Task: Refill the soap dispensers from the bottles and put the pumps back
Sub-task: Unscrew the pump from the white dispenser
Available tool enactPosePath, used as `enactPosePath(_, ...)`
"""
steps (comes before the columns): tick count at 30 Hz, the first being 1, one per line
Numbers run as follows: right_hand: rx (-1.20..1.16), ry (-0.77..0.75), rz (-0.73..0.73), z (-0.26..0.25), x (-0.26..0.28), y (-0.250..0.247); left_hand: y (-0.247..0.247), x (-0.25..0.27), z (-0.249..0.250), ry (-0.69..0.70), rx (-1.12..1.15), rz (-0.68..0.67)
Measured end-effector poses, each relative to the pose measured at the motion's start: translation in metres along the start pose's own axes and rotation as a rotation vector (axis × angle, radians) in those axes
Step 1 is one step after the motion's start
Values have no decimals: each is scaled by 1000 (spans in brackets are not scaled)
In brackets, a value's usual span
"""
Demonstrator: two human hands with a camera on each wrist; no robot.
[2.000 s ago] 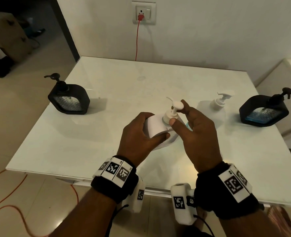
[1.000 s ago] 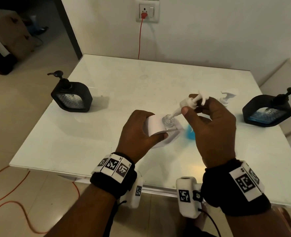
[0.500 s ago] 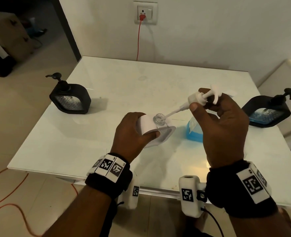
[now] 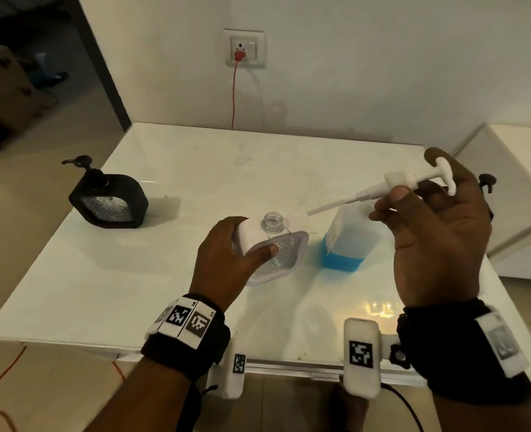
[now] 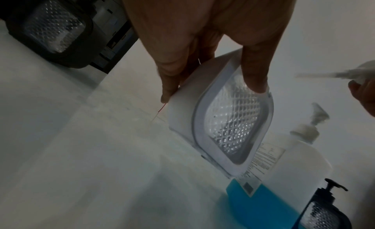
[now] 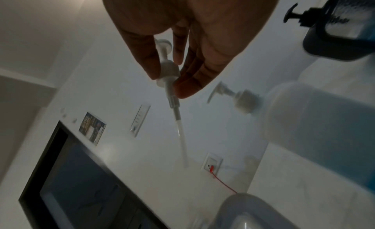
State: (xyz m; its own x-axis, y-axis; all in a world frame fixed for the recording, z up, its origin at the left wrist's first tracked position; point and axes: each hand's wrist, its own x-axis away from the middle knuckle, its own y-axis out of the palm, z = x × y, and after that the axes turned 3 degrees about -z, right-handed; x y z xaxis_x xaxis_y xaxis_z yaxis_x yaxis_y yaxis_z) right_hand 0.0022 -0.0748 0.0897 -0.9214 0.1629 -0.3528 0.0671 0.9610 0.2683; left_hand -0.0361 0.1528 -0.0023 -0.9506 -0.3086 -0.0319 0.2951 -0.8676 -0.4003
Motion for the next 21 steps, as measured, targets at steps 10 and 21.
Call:
enactPosePath(10, -105, -26, 529, -9, -16, -93, 26, 5, 15, 23, -38, -64)
enactPosePath(21, 285, 402, 548, 90, -14, -118, 31, 4, 10, 25, -131, -78)
